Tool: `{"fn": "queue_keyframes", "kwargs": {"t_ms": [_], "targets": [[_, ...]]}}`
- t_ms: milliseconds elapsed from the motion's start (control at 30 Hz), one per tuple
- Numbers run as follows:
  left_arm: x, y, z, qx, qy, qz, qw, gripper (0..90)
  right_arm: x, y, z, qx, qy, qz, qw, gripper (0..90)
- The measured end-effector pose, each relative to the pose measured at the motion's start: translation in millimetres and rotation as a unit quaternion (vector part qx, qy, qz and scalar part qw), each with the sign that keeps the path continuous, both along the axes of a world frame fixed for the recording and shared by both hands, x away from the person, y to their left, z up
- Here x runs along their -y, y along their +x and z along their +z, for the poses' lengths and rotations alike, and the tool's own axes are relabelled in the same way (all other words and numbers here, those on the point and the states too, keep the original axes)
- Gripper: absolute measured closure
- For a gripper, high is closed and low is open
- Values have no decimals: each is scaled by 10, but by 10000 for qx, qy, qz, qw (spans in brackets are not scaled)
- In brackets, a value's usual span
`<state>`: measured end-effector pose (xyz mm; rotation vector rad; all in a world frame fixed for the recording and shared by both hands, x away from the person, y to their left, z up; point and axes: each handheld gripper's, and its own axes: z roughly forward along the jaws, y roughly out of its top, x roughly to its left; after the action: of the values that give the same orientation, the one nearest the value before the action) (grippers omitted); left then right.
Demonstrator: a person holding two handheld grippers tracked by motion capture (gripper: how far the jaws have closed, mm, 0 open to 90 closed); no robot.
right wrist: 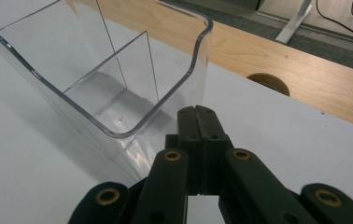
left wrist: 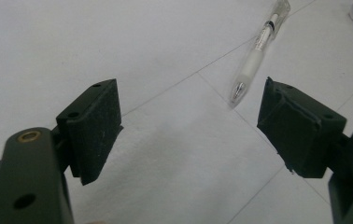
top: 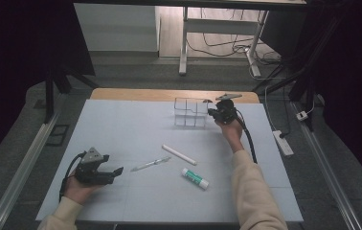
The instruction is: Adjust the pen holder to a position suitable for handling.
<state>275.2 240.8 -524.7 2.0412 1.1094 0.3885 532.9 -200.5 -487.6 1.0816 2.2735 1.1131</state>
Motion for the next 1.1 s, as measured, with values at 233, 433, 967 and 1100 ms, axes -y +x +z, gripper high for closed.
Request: {"fn": "queue_keyframes", "kwargs": {"t_ms": [233,433,967,1100], "targets": [[3,-4,3,10,1,-8,10000,216,-76,-4,-6,0,10,71,10000,887],[3,-3,3,5,4,-16,10000,216,-101,1,-9,-10,27,84,10000,887],[10,5,-4,-11,4,-34,10000,215,-292,5,-10,-3,5,163,9999,887],[7,5,-3,-16,5,-31,10000,215,-315,10,-6,-24,1,188,9998,887]]}}
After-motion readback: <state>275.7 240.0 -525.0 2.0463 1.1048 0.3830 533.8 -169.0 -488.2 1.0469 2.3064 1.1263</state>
